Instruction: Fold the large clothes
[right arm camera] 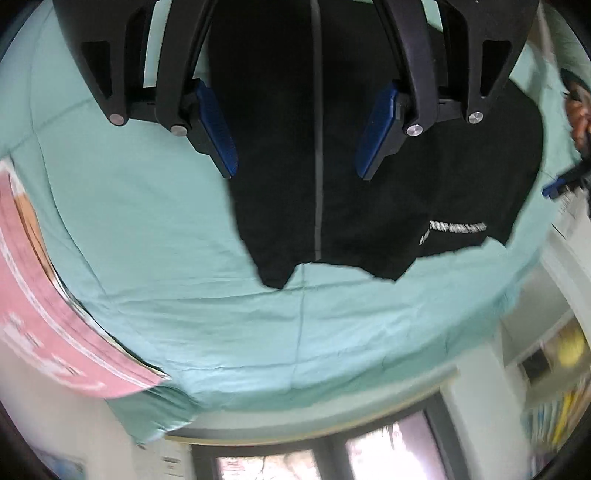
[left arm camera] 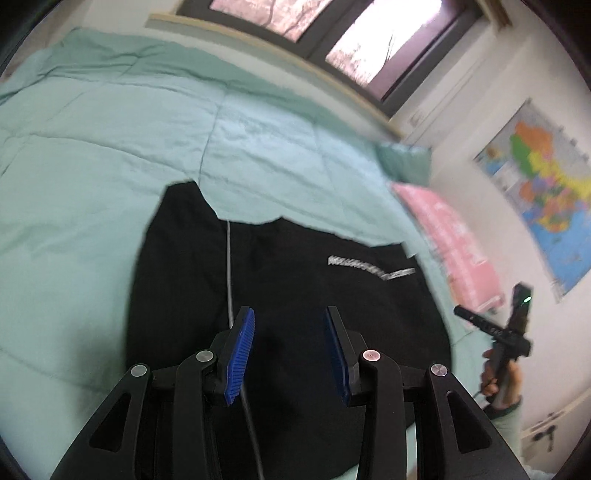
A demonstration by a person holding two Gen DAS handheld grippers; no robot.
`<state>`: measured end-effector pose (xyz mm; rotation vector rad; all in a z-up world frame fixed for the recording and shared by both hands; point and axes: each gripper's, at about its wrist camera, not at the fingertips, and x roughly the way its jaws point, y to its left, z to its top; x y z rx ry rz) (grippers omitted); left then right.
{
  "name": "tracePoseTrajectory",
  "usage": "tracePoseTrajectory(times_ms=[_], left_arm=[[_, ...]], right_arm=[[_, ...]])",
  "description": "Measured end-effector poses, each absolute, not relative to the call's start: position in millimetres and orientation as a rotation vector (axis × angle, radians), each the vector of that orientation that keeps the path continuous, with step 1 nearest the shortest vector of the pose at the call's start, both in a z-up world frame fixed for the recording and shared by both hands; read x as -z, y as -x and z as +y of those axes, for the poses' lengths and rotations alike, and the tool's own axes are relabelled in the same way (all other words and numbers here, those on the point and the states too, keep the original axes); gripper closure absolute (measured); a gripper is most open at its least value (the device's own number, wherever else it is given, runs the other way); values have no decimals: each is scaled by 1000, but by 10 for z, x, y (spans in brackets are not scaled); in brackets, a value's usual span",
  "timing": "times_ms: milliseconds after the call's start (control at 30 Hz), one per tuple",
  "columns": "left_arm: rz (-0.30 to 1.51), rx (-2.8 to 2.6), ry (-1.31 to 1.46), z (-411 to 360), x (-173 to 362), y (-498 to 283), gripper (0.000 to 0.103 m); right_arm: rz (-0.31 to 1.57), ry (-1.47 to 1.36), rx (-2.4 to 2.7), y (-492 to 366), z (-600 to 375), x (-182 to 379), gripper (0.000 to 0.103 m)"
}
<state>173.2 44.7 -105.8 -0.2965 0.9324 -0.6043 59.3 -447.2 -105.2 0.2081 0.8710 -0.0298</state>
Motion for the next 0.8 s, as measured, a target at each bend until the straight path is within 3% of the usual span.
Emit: tracePoseTrajectory(times_ms=[167,333,633,800], left_arm=[[1092,483,242,198,1683,-2022,64],[1105,503,365,334,1834,-2150,64],[1033,384,152,99,1473,-1857,63],[859,274,-38,-56,940,-1464,63]], right_arm=[[990,-160,-7,-1037,-4007,1573,36],[1042,-96,80,-1234,-3848,1893,36],[1027,-125,108,-1015,-3821,1720,36],[941,-162,112,-699,-3779,1324,33]])
